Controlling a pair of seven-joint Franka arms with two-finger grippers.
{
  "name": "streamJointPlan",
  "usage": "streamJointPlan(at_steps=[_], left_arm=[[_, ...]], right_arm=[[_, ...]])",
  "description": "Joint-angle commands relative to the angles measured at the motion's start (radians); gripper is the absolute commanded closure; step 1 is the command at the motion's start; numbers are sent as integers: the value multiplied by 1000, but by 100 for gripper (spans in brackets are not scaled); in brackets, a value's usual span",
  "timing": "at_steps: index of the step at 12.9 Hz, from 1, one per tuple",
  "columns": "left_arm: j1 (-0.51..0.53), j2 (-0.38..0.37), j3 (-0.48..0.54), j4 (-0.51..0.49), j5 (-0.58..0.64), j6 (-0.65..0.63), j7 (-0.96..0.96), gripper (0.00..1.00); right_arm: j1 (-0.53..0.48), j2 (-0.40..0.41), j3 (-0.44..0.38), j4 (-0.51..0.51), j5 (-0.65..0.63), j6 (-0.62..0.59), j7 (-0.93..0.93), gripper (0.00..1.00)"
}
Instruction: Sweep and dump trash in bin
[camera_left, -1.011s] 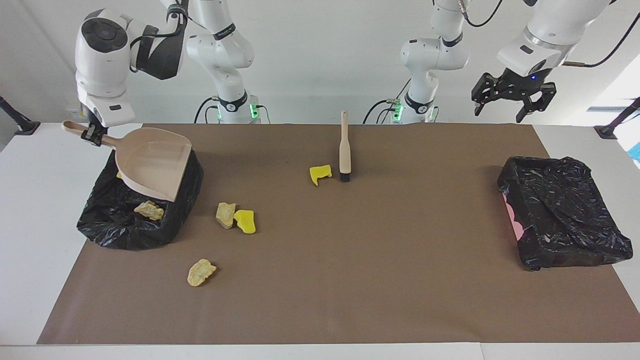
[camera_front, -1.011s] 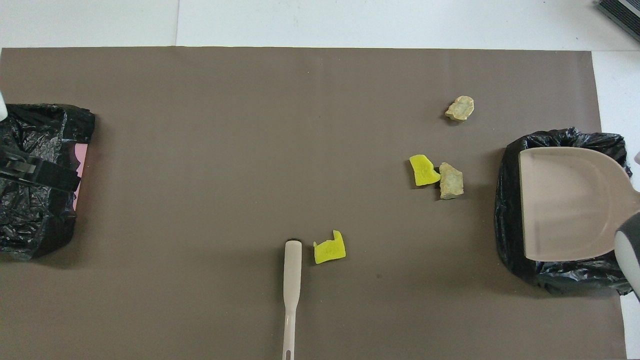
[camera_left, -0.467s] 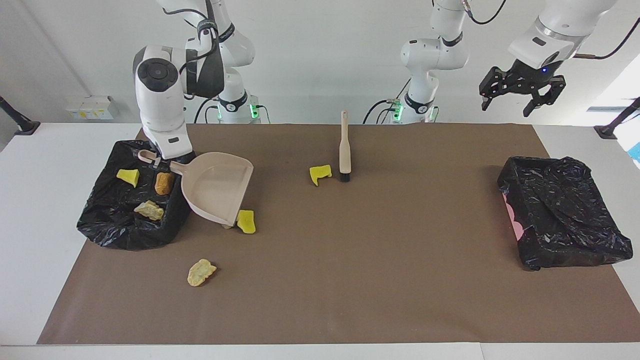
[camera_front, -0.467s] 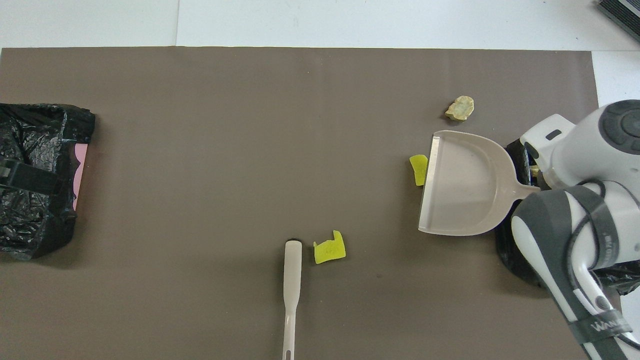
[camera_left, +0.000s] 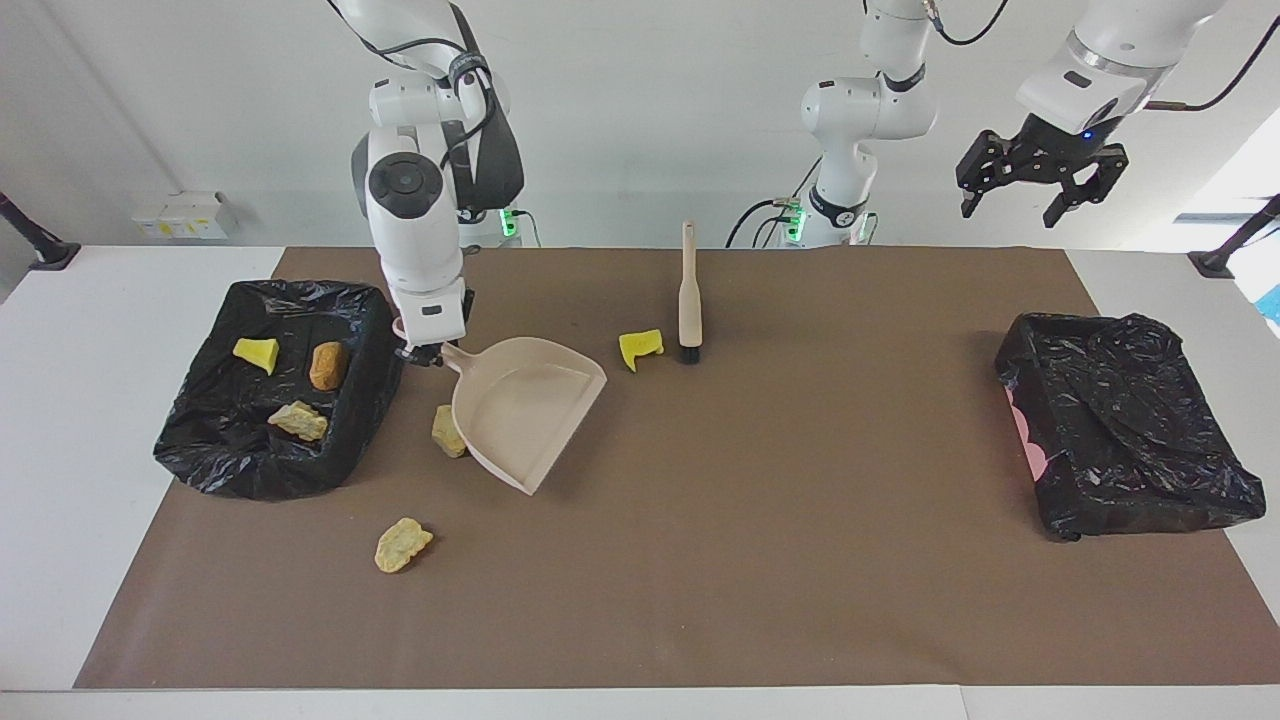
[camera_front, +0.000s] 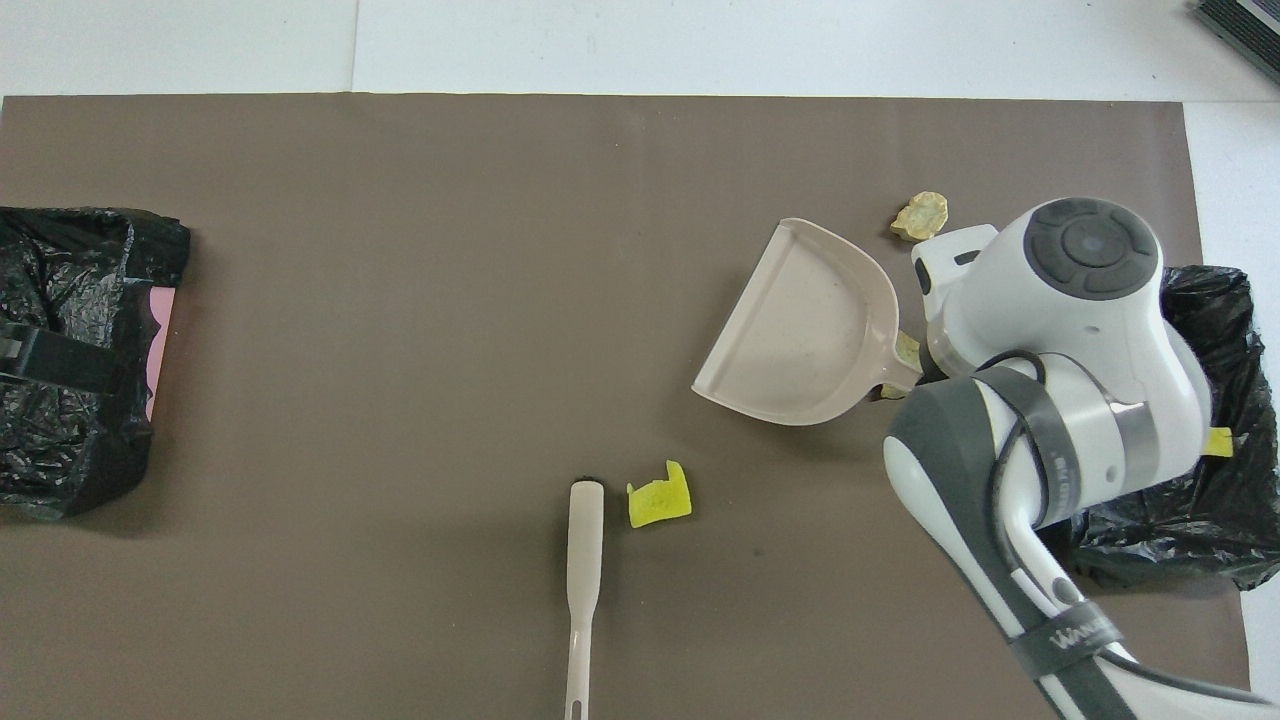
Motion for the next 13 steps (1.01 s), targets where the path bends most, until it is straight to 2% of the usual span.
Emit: streamJointPlan(at_steps=[1,6,11,13], left_arm=[[22,-23,-21,-26,-11,-5,-6,0],[45,-25,-11,-26,-6,-9,-4,0],[47,-25,-12,-26,-6,-9,-4,0],[45,-25,-12,-26,-6,-9,-4,0]], right_arm=[[72,54,-4,74,68,46,262,100],[125,83,-1,152,215,28,704,100],[217,238,4,283,269,6,1005,100],[269,347,4,388,286,8,1100,100]])
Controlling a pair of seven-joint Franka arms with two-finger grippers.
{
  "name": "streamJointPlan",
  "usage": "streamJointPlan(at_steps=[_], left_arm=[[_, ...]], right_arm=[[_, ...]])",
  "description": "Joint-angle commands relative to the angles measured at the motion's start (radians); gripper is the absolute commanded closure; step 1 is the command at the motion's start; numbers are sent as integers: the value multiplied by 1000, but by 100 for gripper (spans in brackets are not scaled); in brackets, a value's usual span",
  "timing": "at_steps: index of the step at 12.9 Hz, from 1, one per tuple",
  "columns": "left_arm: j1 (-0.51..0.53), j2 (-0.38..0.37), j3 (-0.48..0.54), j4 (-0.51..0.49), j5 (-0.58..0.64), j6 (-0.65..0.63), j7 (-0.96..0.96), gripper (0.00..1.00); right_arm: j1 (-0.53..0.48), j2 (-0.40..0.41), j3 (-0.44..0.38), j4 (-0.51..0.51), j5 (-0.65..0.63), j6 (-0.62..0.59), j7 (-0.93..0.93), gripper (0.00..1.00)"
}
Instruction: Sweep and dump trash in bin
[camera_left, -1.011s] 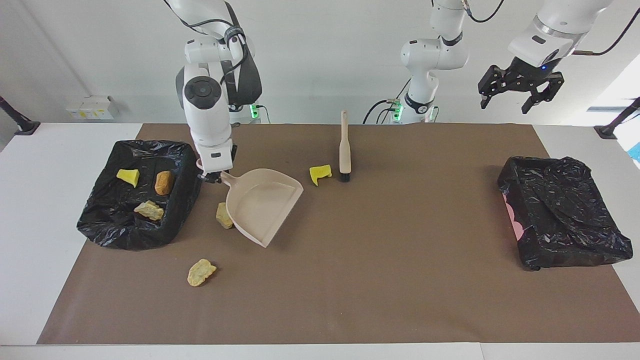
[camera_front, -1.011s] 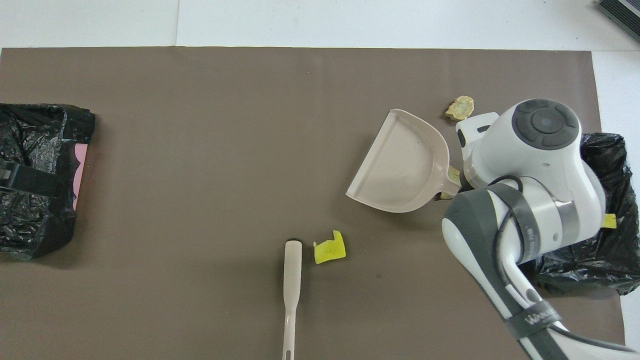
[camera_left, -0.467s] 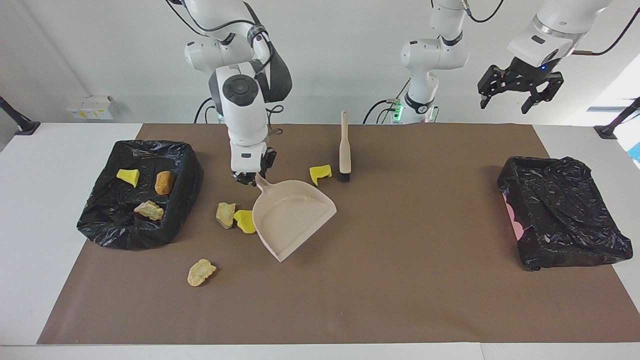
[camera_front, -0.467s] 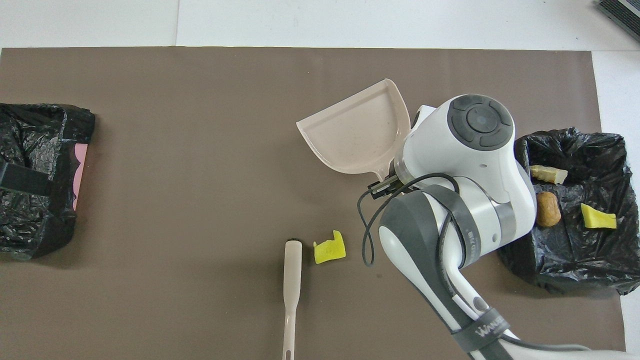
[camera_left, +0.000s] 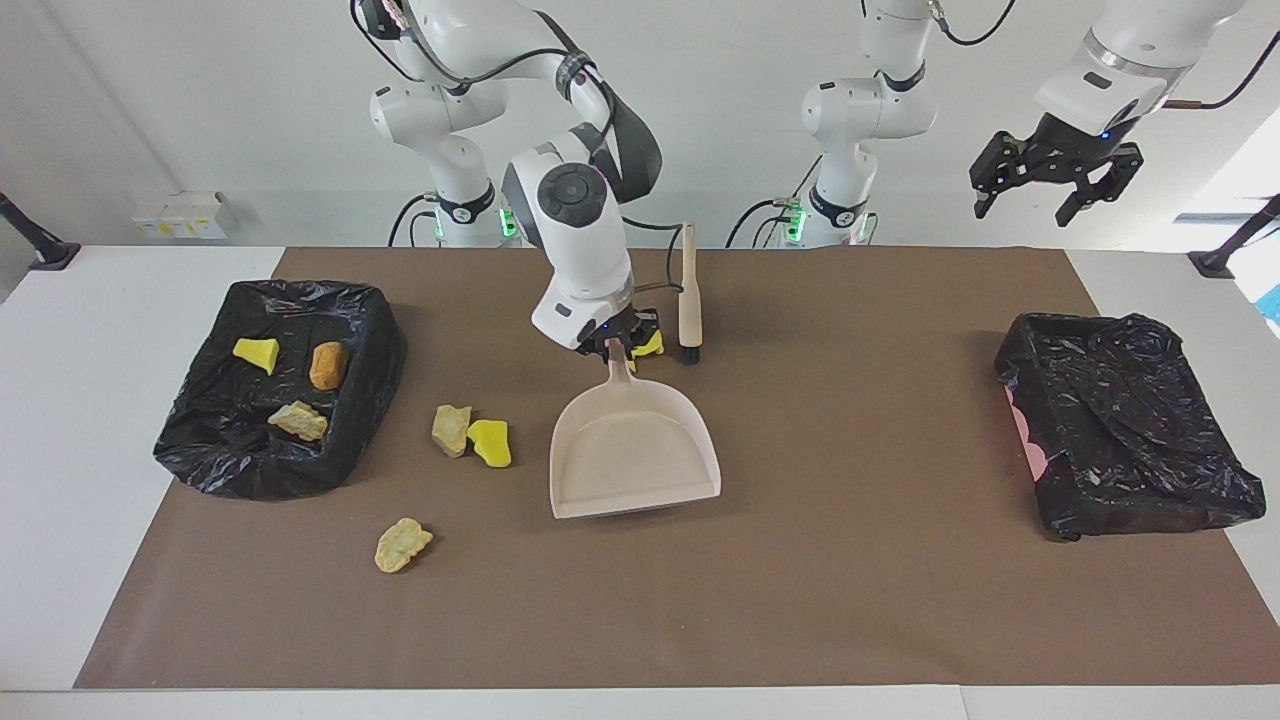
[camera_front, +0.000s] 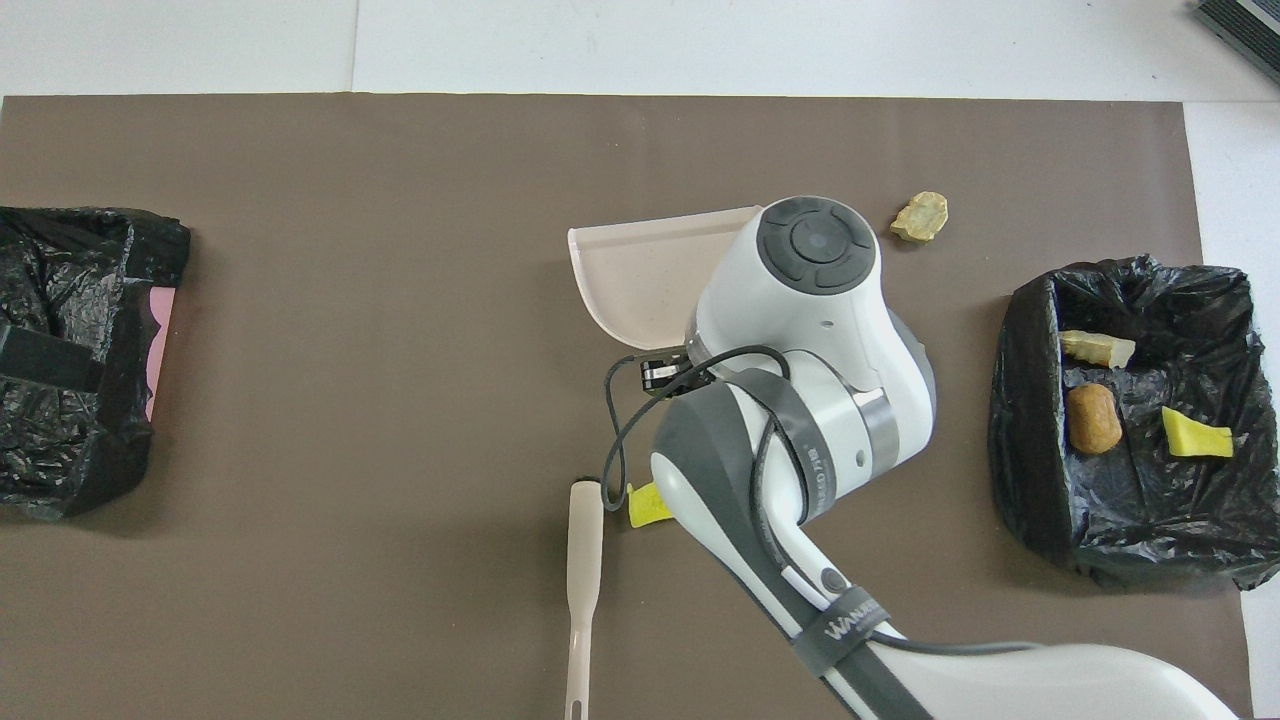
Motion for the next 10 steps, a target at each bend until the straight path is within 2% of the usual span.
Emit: streamJointPlan(at_steps=[1,3,4,6,7,8,10], left_arm=[[14,-24,-8,-26,-6,-8,-3,0],[16,-24,-9,-27,-6,-8,-3,0],[16,-24,-9,-27,-6,-8,-3,0],[14,-24,-8,-26,-6,-8,-3,0],[16,-24,-8,-26,-6,-8,-5,0],[14,-24,-9,-26,-6,-8,-3,0],[16,-24,-9,-26,-6,-8,-3,0]], right_arm=[[34,175,3,203,29,-27,123,100],[36,301,32,347,26,-33,197,100],[38,335,34,383,26,-28,222,100],[45,335,34,380,27,-22,222,100],[50,329,34,369,17,-9,217,43],[56,320,34,353,21,20,213,0],[35,253,37,302,37,15,213,0]])
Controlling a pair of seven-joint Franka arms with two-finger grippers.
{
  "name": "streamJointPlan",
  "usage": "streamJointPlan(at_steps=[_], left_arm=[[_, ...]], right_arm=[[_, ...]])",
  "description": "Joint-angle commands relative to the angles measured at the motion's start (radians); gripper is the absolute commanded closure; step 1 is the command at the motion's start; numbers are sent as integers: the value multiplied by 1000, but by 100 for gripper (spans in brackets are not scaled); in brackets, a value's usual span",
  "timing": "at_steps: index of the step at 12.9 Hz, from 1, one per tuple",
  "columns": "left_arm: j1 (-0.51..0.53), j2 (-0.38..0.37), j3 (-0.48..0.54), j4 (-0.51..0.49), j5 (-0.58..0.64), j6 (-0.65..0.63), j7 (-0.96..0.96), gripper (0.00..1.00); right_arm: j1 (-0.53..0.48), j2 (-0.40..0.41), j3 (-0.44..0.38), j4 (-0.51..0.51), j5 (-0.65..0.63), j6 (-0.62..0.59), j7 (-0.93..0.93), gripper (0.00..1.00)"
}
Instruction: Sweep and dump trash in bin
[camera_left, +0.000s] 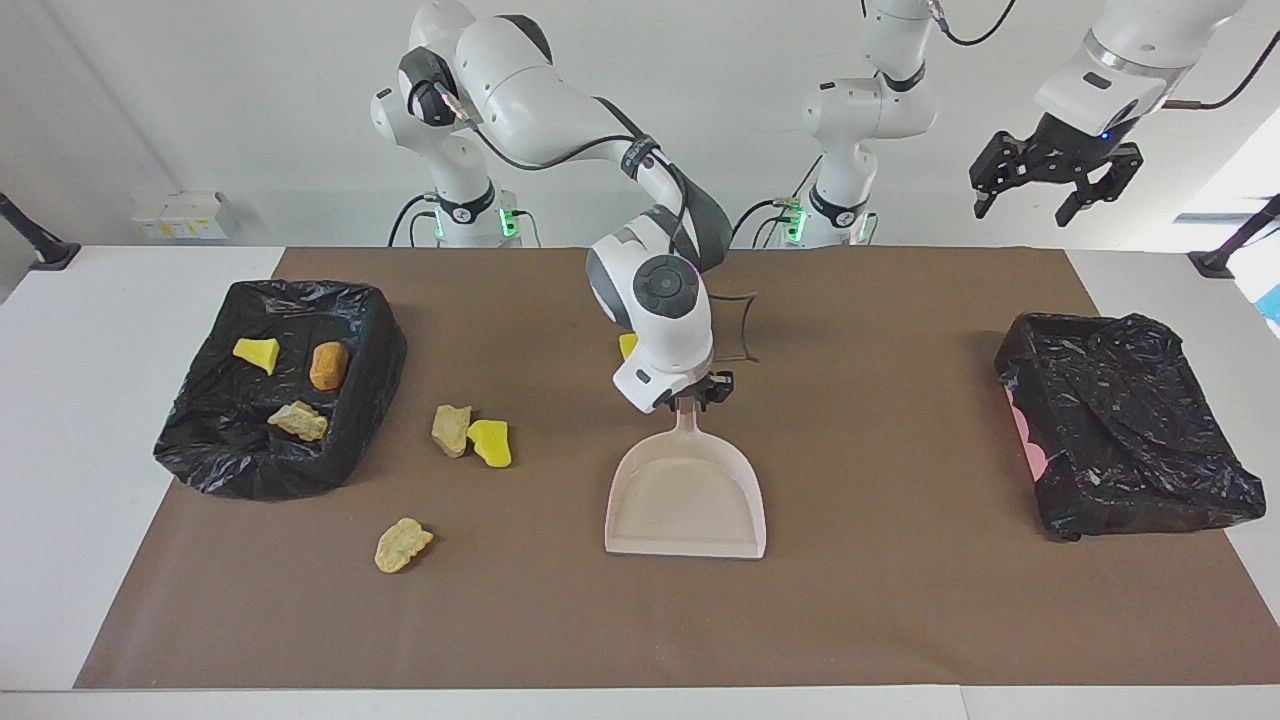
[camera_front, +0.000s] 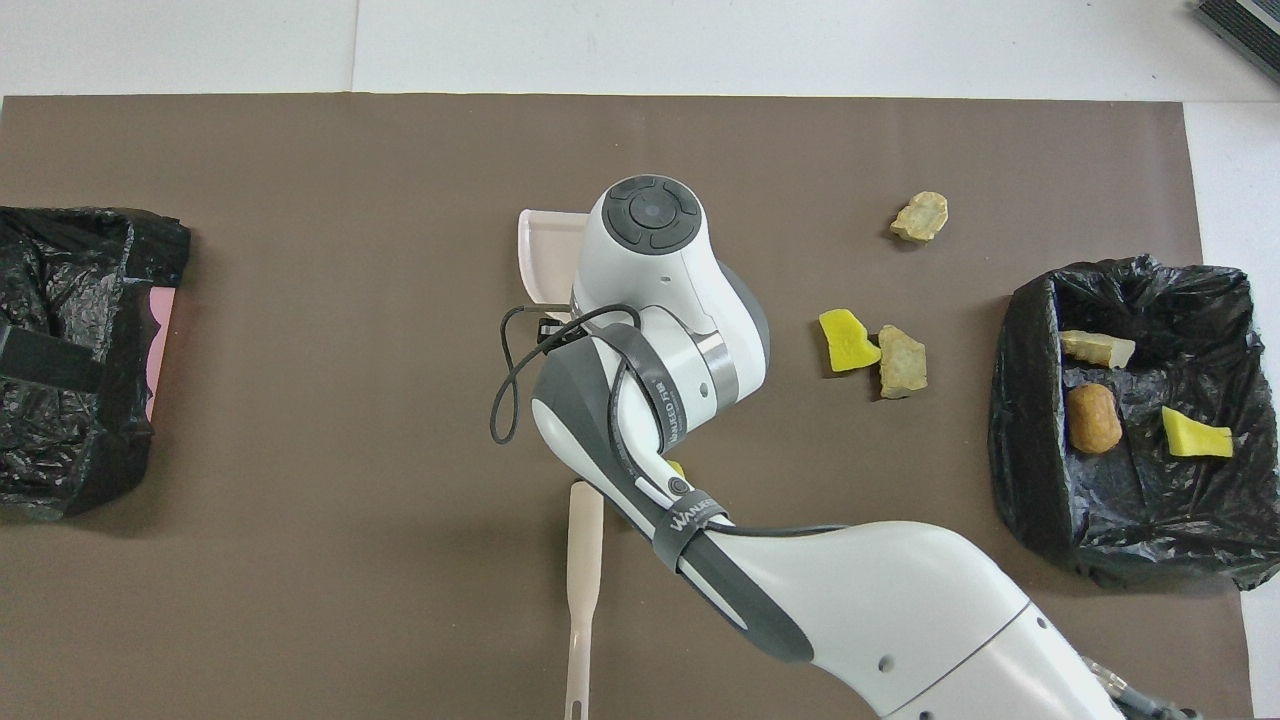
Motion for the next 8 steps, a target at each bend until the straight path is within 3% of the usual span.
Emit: streamJointPlan(at_steps=[1,4,8], left_arm=[[14,-24,-9,-26,-6,-6,-5,0],[14,-24,-9,-26,-6,-5,-9,0],[-10,-26,-20,-36,-14,32,-11,0]], right_arm=[[-34,-94,10,-81,27,-20,12,0],[-24,-183,7,-118,22,-143,26,0],[5,-382,7,-366,6,-99,27,0]])
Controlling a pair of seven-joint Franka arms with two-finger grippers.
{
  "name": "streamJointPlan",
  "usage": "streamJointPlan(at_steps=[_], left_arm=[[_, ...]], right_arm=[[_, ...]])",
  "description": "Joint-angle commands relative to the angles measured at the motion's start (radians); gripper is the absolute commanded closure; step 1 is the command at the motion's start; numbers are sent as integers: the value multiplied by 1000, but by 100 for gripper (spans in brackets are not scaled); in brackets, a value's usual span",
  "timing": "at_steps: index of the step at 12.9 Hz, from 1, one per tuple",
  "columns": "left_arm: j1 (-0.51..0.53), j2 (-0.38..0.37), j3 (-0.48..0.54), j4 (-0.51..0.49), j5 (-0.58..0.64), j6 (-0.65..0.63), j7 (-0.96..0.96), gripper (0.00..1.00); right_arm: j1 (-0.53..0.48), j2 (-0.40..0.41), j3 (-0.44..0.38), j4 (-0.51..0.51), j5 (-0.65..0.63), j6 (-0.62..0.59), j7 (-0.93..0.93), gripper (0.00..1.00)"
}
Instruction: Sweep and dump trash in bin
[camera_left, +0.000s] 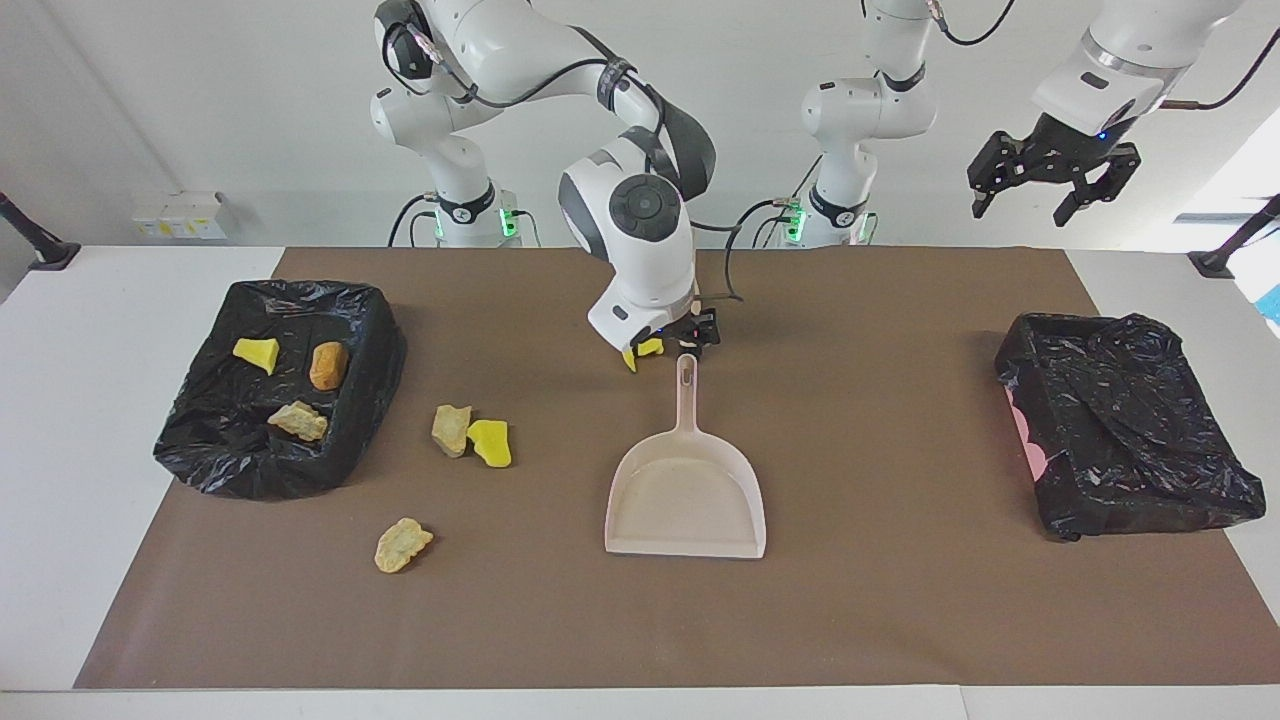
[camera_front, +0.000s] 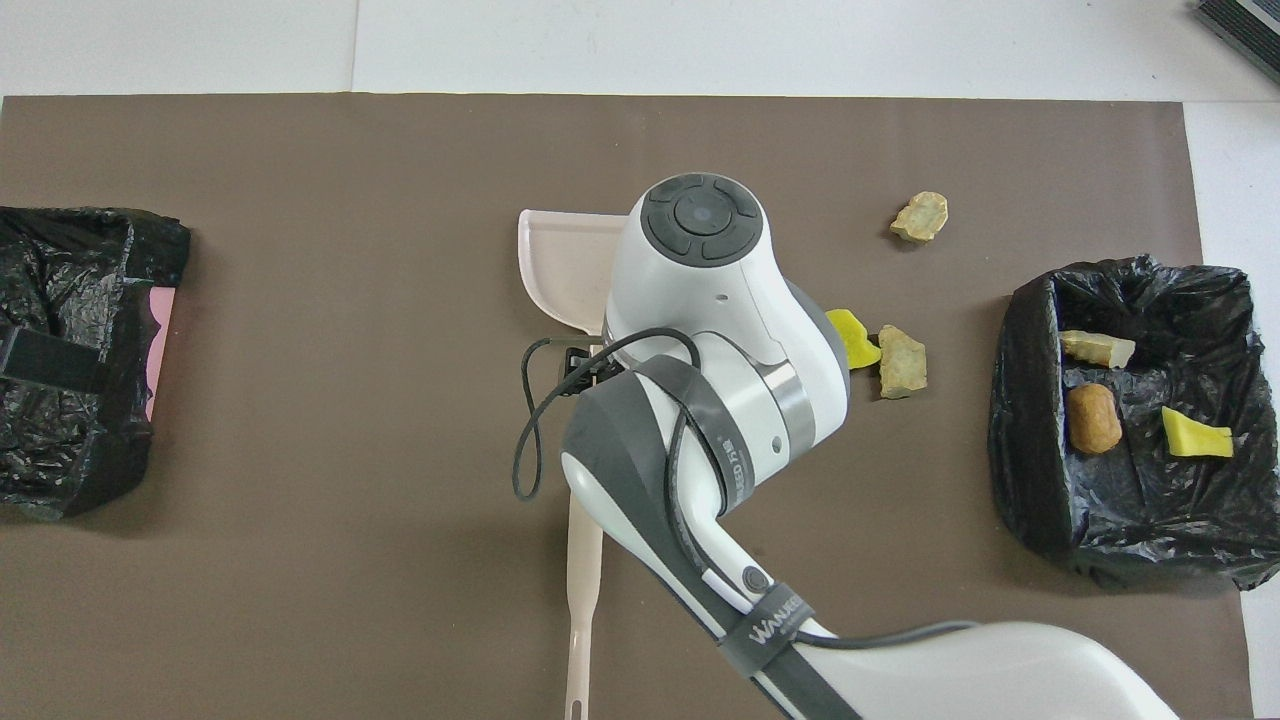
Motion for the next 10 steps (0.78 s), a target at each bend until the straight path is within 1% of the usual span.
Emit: streamJointPlan(at_steps=[1,3,4,6,7,8,10], left_arm=[[-24,-32,-8,-65,-26,81,-12,0],[-55,-36,-29,-117,-46,158,-34,0],[-53,-32,-51,-139,-46,193,-37,0],[-49,-21,-101,-200,-46,299,-73,0],[-46,-16,-132,-241,-48,374,-115,0],[-43,-15,-167,-286,-46,440,-159,0],[-39,0,-235,-352,-46,531,-251,0]], right_arm=[[42,-145,5,-211,2,62,33,0],[79,-192,6,-285,-27,98,93,0],[102,-220,6,-342,-27,141,113,0],[135,-300,9,-507,-26,279,136,0],[152,-320,9,-561,-26,316,141,0],[181,-322,9,-598,-26,324,168,0],[243,-320,9,-655,-26,397,272,0]])
